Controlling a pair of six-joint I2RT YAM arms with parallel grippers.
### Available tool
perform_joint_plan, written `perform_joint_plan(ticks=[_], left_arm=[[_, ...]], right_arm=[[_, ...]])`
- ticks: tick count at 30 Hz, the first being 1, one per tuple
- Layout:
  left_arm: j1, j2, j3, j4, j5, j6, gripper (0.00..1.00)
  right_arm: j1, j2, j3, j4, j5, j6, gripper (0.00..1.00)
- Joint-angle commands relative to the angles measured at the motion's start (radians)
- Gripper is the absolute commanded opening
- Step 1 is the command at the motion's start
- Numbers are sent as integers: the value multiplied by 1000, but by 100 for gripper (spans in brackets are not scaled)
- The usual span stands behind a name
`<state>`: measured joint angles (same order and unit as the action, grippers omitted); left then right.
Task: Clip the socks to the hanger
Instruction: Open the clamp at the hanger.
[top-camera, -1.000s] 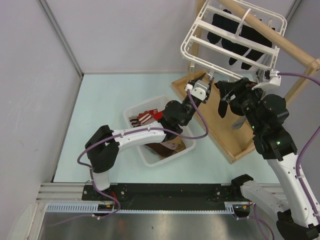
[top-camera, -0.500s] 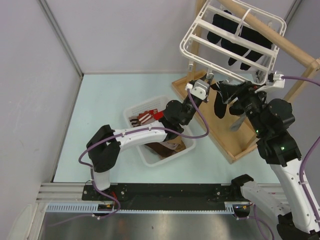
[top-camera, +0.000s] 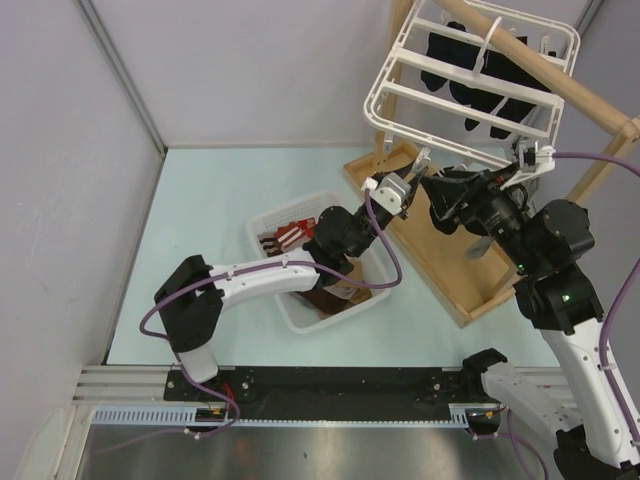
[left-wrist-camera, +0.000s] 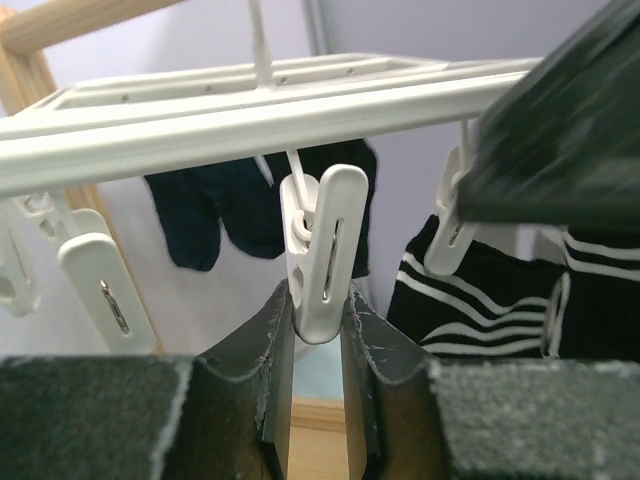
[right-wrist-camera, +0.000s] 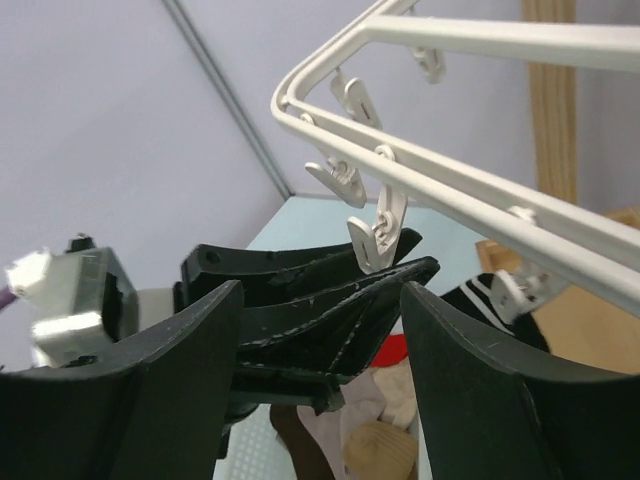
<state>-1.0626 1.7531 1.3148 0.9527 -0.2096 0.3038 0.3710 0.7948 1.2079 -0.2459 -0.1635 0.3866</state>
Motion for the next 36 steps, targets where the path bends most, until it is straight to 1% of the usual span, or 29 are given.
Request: perform_joint_plan(ticks=[1,7,10,15,26,32,33,36], left_arm=[[1,-105,-31,-40,140,-58,2],[3,-121,-14,-117,229,-95,2],[4,-112,0,-144,243,-114,2],[7,-92,18,-169,268,-153,2],[7,-69,26,-152,331,-267,3],[7,-61,21,-146,355,-296,2],[7,-61,20,-140,357,-330,2],[7,-58,18,-140,366,-351,2]], right_arm=[[0,23,9,33,-76,-15,69],[-21,24,9,16,-25,-29,70],[-38,29,9,23,-13,-12,70],[-50,47,9,75,-64,24,70],[-55,90,9,114,-37,69,70],[-57,98,9,129,-33,89,69],[-57,98,9,132,-31,92,69],[-57,93,9,135,-30,100,68]])
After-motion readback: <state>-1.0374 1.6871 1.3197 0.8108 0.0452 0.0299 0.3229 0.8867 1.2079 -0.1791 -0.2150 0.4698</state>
